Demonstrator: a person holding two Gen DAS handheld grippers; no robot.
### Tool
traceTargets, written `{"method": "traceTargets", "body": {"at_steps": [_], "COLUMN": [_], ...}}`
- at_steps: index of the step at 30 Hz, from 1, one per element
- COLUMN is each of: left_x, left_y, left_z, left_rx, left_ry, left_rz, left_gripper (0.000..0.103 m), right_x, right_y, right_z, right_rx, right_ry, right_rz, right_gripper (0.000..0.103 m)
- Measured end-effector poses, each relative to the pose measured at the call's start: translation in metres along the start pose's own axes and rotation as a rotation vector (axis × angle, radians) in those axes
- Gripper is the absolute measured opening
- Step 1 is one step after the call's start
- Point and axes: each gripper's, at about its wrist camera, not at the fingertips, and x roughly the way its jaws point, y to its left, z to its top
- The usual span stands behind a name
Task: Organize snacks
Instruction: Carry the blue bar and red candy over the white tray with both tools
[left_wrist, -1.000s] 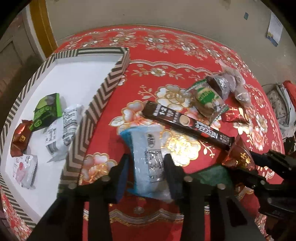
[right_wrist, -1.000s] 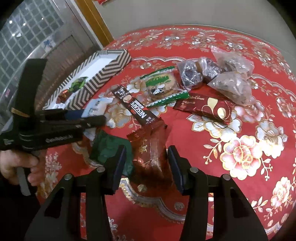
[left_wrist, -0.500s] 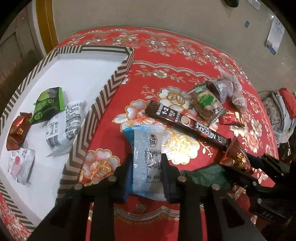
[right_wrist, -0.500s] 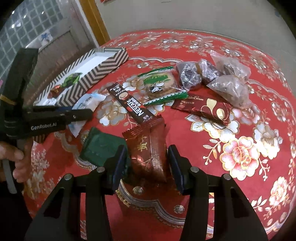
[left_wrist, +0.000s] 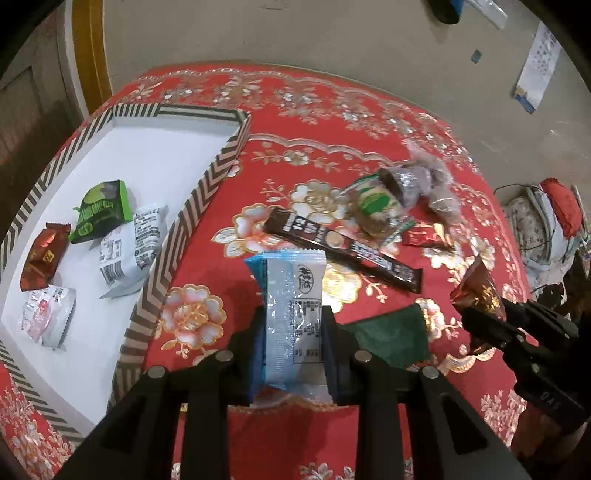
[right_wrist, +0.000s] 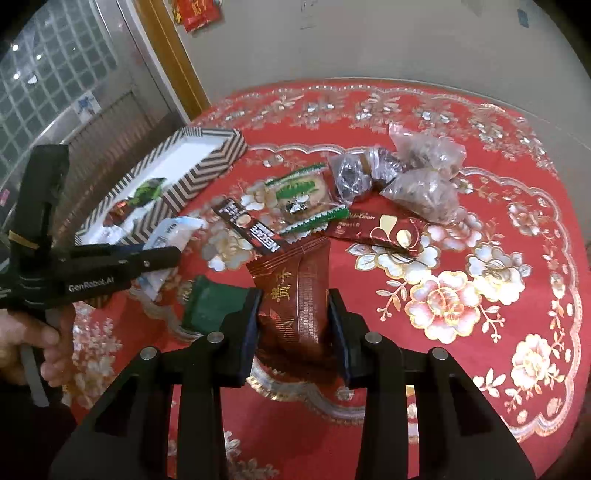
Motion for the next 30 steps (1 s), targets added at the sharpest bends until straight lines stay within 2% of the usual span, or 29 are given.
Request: {"method": "traceTargets", "body": {"at_steps": [12,18,30], "left_x": [-0.021,-0.03,-0.04], "left_y": [-0.005,0.024,0.102], "left_z": [0.01,0.013,0.023], "left_rx": [0.094,0.083,0.079], "left_ry": [-0.01,-0.014,-0.023], "left_rz": [0.093,0.116,0.099], "left_gripper": [0.029,0.029,0.029], "right_x": [-0.015,-0.016,0.01], "right_y": [0.03,0.05,0.125], "right_z": [-0.001,0.005,0.027], "right_rx": [0.012,0.018,-0.019], "right_ry": [-0.012,-0.013,-0.006], "right_rz": [-0.011,-0.038,-0.077], "right_gripper": [0.034,0.034,0.034]}}
